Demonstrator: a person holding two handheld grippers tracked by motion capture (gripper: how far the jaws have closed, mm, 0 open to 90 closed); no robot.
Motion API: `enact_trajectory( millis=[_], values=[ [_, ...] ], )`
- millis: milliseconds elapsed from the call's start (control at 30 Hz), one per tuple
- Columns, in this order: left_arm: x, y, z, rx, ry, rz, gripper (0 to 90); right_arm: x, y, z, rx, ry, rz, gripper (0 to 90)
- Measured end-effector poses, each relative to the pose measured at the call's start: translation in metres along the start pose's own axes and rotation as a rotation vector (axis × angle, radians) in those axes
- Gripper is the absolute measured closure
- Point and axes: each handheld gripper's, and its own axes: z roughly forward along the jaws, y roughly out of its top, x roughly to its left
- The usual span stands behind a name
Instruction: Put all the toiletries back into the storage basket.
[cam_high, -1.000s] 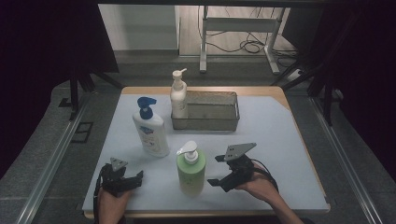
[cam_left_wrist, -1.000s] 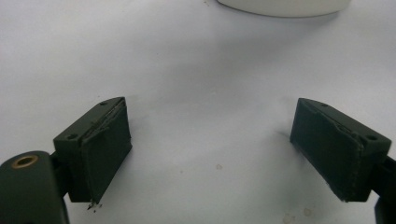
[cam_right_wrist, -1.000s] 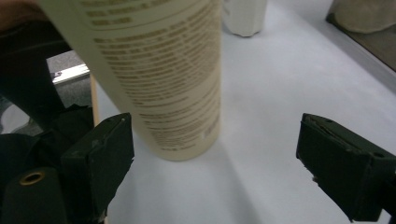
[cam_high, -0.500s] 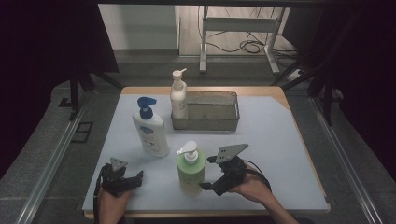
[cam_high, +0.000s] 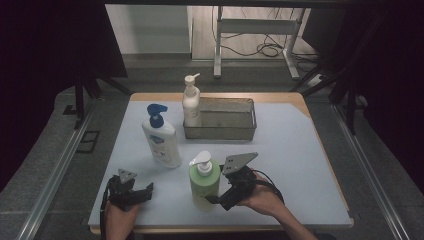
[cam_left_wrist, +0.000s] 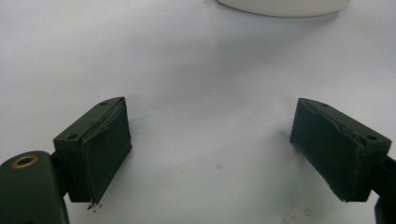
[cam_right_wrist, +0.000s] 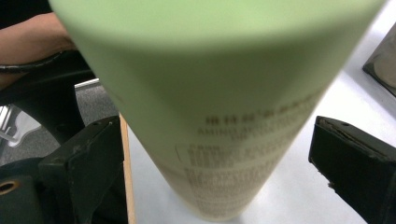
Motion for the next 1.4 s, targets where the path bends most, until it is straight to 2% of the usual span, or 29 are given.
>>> enact_trajectory(
  millis=[300, 467, 900, 1033, 1300, 1400],
  values=[
    [0.0, 0.0, 0.0, 0.0, 0.0, 0.0, 11.8, 0.004, 0.009, 0.007, 0.009, 0.004, -0.028, 3.2],
    [0.0, 0.0, 0.0, 0.001, 0.0, 0.0, 11.8, 0.007, 0.013, 0.01, 0.015, -0.016, -0.044, 4.4],
    [0.0, 0.0, 0.0, 0.0, 0.0, 0.0, 11.8, 0.005, 0.017, 0.015, -0.004, -0.029, -0.05, 10.7],
    [0.0, 0.0, 0.0, 0.0, 0.0, 0.0, 11.8, 0.005, 0.017, 0.016, -0.008, -0.029, -0.05, 11.5],
    [0.0, 0.0, 0.0, 0.0, 0.0, 0.0, 11.8, 0.011, 0.02, 0.016, 0.013, -0.08, -0.022, 12.2],
    [0.0, 0.0, 0.0, 0.0, 0.0, 0.0, 11.8, 0.009, 0.02, 0.015, 0.013, -0.083, -0.012, 12.2]
  ],
)
